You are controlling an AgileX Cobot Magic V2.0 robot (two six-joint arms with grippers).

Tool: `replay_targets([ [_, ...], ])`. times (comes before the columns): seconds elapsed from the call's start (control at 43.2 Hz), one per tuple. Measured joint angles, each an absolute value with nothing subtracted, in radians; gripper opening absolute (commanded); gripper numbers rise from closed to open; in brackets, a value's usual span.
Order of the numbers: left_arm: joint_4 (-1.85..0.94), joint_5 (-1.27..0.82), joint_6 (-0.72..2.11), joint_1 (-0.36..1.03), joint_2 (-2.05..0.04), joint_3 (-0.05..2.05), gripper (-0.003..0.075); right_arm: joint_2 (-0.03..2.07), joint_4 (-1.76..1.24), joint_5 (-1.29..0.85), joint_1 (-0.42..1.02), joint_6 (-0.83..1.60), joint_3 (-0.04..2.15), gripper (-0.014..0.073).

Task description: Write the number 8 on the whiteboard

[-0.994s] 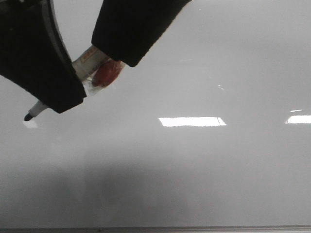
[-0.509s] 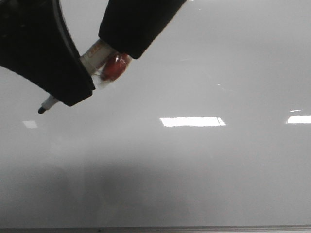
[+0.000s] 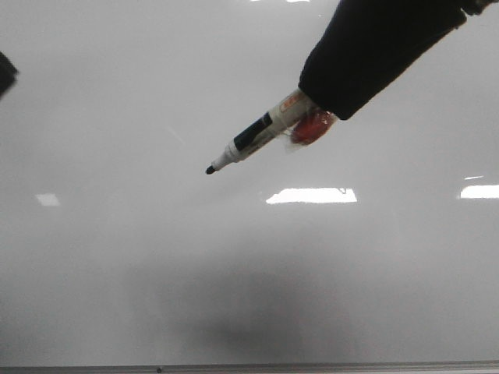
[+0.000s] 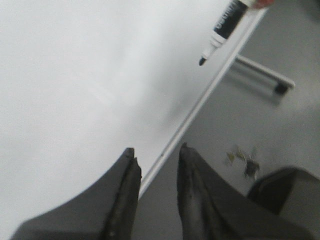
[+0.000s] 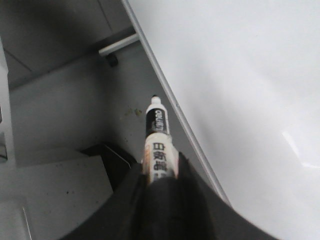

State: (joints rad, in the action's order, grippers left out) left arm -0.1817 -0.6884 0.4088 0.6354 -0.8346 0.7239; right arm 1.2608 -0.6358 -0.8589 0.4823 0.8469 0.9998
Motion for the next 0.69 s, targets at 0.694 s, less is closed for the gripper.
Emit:
replay_targets([
  [0.694, -0.394, -0.412, 0.407, 0.399, -0.326, 0.361, -0.0020, 1.397, -0.875, -0.530, 0.476, 0.847, 1.046, -0.0059],
])
